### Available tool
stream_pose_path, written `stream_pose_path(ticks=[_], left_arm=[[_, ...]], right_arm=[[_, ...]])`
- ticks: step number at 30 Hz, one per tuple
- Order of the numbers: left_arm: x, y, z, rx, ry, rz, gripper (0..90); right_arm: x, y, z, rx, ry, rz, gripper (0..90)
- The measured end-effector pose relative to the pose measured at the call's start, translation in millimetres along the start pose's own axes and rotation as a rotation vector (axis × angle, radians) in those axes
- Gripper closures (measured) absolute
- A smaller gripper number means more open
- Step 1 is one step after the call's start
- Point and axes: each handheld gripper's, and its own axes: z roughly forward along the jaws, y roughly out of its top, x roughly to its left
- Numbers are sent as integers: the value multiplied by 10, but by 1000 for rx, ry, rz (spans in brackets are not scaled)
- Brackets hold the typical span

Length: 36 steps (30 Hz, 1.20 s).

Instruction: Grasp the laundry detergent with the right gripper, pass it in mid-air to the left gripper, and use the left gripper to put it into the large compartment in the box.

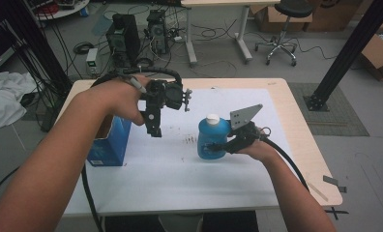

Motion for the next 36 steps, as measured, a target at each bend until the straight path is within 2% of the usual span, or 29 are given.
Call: stream_pose_path(ticks=[6, 13, 19, 24, 28, 32, 33, 36], left_arm=[[-56, 21, 119, -4, -28, 3, 3], [-87, 14, 294, -15, -59, -9, 3], [-103, 50, 327, -21, -62, -2, 3], [-109, 78, 326, -22, -62, 1, 3], [-125, 105, 343, -28, -66, 0, 2], [-146, 110, 363, -34, -72, -2, 2], [-156, 109, 374, -31, -74, -1, 2], [-169, 106, 384, -31, -77, -4, 2]], right_arm=[[50, 13, 151, 4, 16, 1, 470], [115, 18, 404, -10, 35, 10, 472], [164, 99, 531, -18, 38, 1, 471], [173, 154, 569, -17, 33, 1, 471], [208, 235, 673, 11, 37, 2, 471], [234, 279, 773, 8, 41, -9, 471], [236, 293, 840, 2, 43, 4, 471], [235, 302, 892, 2, 40, 6, 470]])
